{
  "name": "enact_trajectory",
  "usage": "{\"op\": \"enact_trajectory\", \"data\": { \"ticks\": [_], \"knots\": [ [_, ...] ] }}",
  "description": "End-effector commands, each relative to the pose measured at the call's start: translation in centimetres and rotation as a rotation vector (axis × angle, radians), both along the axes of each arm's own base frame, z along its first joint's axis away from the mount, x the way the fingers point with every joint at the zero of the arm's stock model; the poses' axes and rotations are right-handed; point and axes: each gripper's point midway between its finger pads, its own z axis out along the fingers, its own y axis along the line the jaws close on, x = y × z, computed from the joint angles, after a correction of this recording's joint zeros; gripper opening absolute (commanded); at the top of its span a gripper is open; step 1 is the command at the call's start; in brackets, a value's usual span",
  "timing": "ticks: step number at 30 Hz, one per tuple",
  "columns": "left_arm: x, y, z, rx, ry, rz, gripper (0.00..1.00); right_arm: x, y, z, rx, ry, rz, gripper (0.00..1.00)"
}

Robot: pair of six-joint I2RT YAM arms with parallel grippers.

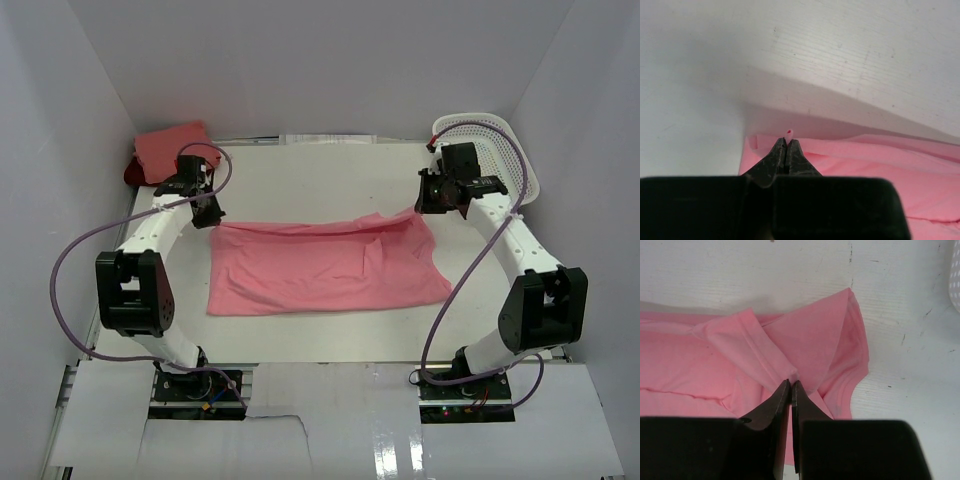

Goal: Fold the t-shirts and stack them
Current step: Fold the other side of the tshirt into a rectangle

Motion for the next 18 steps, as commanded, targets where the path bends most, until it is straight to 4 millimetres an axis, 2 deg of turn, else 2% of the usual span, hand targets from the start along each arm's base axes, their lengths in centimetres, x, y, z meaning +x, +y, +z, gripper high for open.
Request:
{"op": "enact_trajectory", "data": {
  "ticks": [1, 4, 15, 18],
  "knots": [
    [-0.6, -0.9, 3.5, 0.014, -0.115, -0.048, 0.00, -0.8, -0.4, 1.2, 0.001, -0.031, -0.015, 0.08],
    [-1.6, -0.9, 3.3, 0.012, -0.096, -0.044, 0.00, -1.7, -0.5, 1.3, 0.009, -0.028, -0.020, 0.08],
    [-5.1, 0.2, -1.3, 0.060, 0.034, -0.023, 0.00, -4.9, -1.1, 0.5, 0.006, -0.002, -0.031, 0.08],
    [-5.6, 0.6, -2.0, 0.080, 0.060, -0.010, 0.00, -5.7, -1.4, 0.4, 0.000, 0.003, -0.037, 0.08]
  ]
}}
